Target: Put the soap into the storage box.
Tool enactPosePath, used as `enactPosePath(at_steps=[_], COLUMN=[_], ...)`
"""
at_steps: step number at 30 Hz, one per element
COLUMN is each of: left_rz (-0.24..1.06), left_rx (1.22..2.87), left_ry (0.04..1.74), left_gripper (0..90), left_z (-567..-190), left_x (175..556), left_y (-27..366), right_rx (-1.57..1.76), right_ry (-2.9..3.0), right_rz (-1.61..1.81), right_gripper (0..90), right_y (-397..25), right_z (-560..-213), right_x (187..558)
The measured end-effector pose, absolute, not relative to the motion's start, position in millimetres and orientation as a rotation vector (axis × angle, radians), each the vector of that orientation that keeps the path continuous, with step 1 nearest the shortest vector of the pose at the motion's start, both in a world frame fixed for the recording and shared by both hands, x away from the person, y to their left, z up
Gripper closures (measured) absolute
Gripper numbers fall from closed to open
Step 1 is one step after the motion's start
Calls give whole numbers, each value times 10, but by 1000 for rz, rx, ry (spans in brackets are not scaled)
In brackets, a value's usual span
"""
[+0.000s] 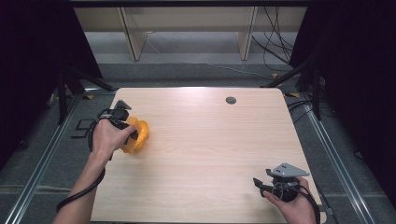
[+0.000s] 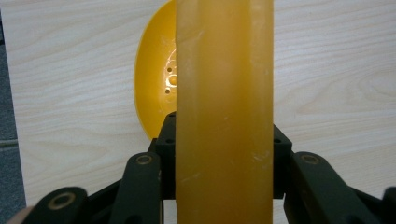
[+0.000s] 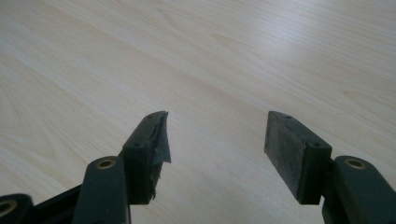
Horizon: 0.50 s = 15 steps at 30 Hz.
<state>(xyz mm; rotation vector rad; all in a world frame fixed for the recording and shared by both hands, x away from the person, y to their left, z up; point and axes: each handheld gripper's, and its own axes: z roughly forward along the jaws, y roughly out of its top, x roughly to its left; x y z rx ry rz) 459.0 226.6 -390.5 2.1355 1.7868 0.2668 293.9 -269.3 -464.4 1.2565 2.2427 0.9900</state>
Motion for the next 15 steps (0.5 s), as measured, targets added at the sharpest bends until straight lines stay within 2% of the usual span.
enactPosePath(at_steps=[15], left_rz=[271], left_rx=[2139], left_ry=[1795], left_gripper=[603], left_z=[-3917], left_x=[4670], left_y=[2280], right_rx=[1230], right_ry=[2243], right_rz=[997], right_gripper=[399], right_y=[-2702], right_z=[-4653], right_x=[2949])
